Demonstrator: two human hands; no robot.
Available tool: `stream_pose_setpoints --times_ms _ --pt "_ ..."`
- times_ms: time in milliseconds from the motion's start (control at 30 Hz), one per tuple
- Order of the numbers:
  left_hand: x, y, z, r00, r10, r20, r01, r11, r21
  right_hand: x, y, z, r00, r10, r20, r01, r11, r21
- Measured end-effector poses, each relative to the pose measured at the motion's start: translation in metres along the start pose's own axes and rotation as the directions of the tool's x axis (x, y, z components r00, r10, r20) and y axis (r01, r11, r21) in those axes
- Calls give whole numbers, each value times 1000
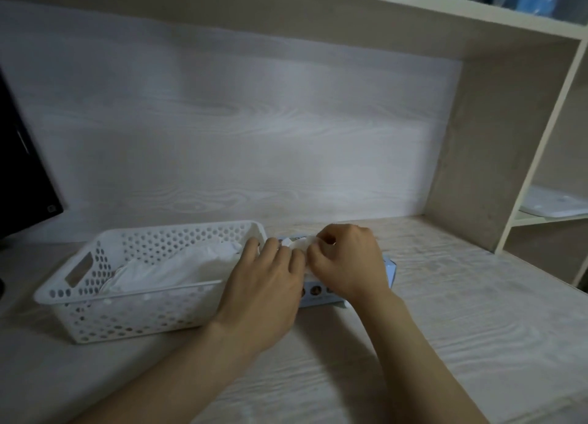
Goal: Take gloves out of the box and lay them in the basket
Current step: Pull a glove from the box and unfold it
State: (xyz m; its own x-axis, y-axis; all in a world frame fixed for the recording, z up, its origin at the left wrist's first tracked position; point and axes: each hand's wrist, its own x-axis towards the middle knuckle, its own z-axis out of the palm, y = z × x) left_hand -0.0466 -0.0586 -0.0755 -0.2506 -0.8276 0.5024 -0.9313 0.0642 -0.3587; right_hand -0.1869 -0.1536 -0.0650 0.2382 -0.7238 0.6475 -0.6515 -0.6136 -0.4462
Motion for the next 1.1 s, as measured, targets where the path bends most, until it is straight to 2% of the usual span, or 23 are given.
stream_pose_setpoints --times_ms 200,433,633,800,867,933,1000,1100 --pt "-7 16 7 993 -86 -79 87 996 2 3 6 6 988 -8 -152 26 993 117" --pt "-14 22 10 995 -95 -9 95 995 -4 3 -7 -3 932 158 -327 -51 948 315" --pt "-12 24 9 993 -115 -8 115 993 -20 4 -10 -10 819 89 -567 107 947 304" --pt "-9 26 6 989 -138 48 139 990 -18 1 -17 -19 589 -23 -808 212 969 127" --pt "-7 27 5 989 -137 61 138 990 -3 0 -19 -21 550 -45 -834 215 972 89" --pt "-6 27 3 987 -136 86 136 991 11 0 -19 -20 543 -73 -837 194 980 41" --pt "-6 27 1 985 -141 98 140 990 14 -1 -20 -19 574 -126 -809 189 982 -18" --pt "-8 27 -2 983 -176 53 176 984 4 -1 -16 -16 711 -182 -679 248 969 0"
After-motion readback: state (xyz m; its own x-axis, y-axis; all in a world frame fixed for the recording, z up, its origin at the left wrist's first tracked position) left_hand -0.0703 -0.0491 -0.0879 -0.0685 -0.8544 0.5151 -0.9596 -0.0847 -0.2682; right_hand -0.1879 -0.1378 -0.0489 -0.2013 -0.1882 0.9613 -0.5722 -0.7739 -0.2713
